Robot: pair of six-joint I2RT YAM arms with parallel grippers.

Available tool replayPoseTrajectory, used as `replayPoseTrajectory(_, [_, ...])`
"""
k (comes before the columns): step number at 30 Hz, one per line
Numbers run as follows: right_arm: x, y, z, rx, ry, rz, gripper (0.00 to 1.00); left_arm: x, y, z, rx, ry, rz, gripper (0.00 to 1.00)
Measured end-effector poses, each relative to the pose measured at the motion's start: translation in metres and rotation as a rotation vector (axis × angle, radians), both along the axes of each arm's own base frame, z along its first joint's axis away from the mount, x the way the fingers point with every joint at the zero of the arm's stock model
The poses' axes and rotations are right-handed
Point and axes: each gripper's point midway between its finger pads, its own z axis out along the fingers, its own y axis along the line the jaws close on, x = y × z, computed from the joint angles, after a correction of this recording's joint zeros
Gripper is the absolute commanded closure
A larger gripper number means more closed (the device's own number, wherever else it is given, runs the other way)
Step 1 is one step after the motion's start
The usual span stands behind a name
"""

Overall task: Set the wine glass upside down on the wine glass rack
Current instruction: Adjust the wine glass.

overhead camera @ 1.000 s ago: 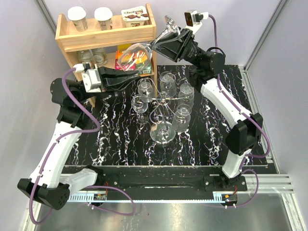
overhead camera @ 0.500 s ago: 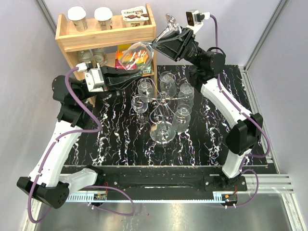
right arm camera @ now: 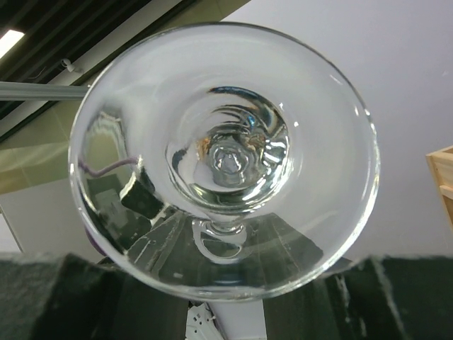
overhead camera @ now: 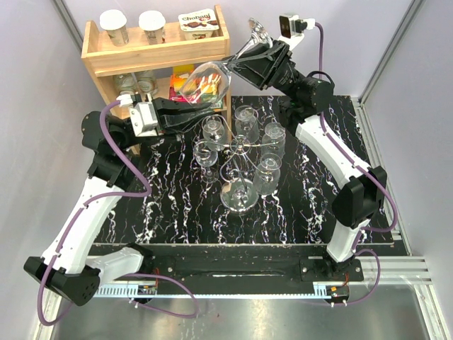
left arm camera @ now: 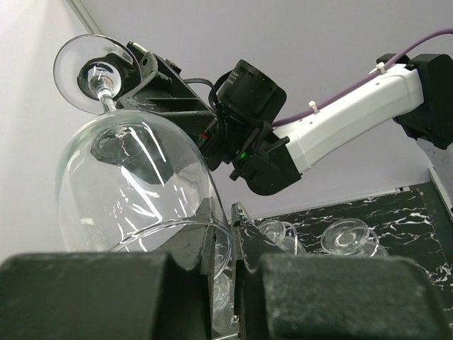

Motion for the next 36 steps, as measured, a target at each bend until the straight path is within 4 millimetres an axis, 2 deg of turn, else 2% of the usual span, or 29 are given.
replayPoseTrajectory(1, [0.0, 0.0, 0.001, 0.005, -0.002, -0.001, 0.6, 0.0, -0.001, 0.0, -0.001, -0.002, -0.003, 1.0])
replayPoseTrajectory(11, [-0.003, -0.006, 0.008, 0.05, -0.025, -0.014, 0.98, -0.001, -0.008, 0.002, -0.002, -0.024, -0.02, 1.0])
replayPoseTrajectory(17, [-0.003, -0.006, 0.009, 0.056, -0.025, -0.016, 1.0, -0.001, -0.011, 0.0, 0.0, -0.028, -0.024, 1.0])
replayPoseTrajectory(19, [-0.002, -0.006, 0.009, 0.053, -0.026, -0.018, 1.0, 0.0, -0.011, -0.001, 0.0, -0.027, -0.024, 0.91])
replayPoseTrajectory(21, [-0.001, -0.004, 0.008, 0.041, -0.021, -0.02, 1.0, 0.0, -0.011, -0.001, 0.0, -0.026, -0.024, 0.87])
replayPoseTrajectory(23, [0.0, -0.002, 0.007, 0.019, -0.017, -0.021, 1.0, 0.001, -0.011, -0.003, -0.002, -0.02, -0.024, 0.74])
replayPoseTrajectory(26, [0.0, 0.0, 0.006, -0.01, -0.022, -0.03, 1.0, 0.005, -0.01, -0.01, -0.002, 0.026, -0.024, 0.7])
replayPoseTrajectory(29, [-0.002, 0.0, 0.008, -0.031, -0.034, -0.052, 1.0, 0.008, -0.008, -0.015, 0.0, 0.05, -0.023, 0.59])
replayPoseTrajectory(32, [-0.004, -0.002, 0.01, -0.042, -0.056, -0.074, 1.0, 0.006, -0.008, -0.019, 0.003, 0.065, -0.036, 0.43])
replayPoseTrajectory(36, [-0.002, -0.003, 0.01, -0.062, -0.074, -0.104, 1.0, 0.002, -0.008, -0.026, 0.012, 0.086, -0.054, 0.35])
